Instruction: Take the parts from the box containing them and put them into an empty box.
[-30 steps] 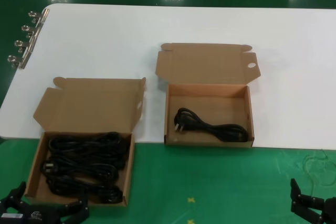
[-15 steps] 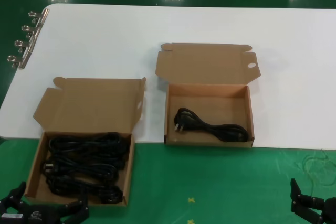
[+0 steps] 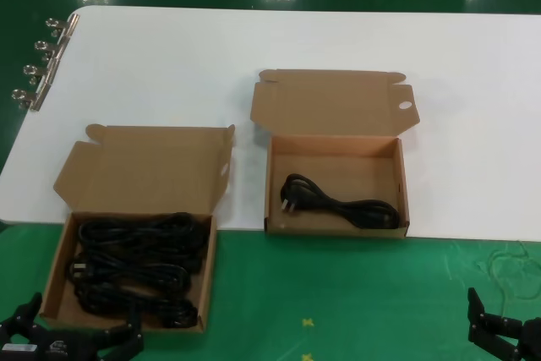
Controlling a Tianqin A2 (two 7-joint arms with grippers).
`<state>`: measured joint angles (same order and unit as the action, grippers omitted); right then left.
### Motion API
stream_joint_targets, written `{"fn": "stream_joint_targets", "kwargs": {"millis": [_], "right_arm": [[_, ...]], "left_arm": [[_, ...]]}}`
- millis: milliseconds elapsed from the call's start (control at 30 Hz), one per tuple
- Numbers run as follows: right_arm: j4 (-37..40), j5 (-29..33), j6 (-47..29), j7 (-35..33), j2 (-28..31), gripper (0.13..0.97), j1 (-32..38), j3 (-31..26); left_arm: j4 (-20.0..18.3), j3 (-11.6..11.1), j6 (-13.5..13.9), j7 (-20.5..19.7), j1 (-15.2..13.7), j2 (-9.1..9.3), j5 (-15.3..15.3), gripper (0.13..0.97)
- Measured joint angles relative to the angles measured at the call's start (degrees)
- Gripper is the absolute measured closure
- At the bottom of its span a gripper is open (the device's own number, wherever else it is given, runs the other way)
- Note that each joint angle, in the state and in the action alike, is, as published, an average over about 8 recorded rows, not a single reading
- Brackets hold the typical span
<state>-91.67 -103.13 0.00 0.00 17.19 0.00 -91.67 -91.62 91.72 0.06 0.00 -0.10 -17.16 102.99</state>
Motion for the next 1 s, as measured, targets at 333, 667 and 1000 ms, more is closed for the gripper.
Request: {"fn": "stream_joint_targets", "kwargs": {"millis": [333,667,1000], "right_arm": [[0.00,0.00,0.00,0.00,0.00,0.129,0.00,0.00],[0.00,0.00,0.00,0.00,0.00,0.129,0.00,0.00],[0.00,0.00,0.00,0.00,0.00,0.129,0.00,0.00]], "left_arm": [[0.00,0.00,0.00,0.00,0.00,0.00,0.00,0.132],[0.00,0.00,0.00,0.00,0.00,0.00,0.00,0.132],[0.00,0.00,0.00,0.00,0.00,0.00,0.00,0.132]]}}
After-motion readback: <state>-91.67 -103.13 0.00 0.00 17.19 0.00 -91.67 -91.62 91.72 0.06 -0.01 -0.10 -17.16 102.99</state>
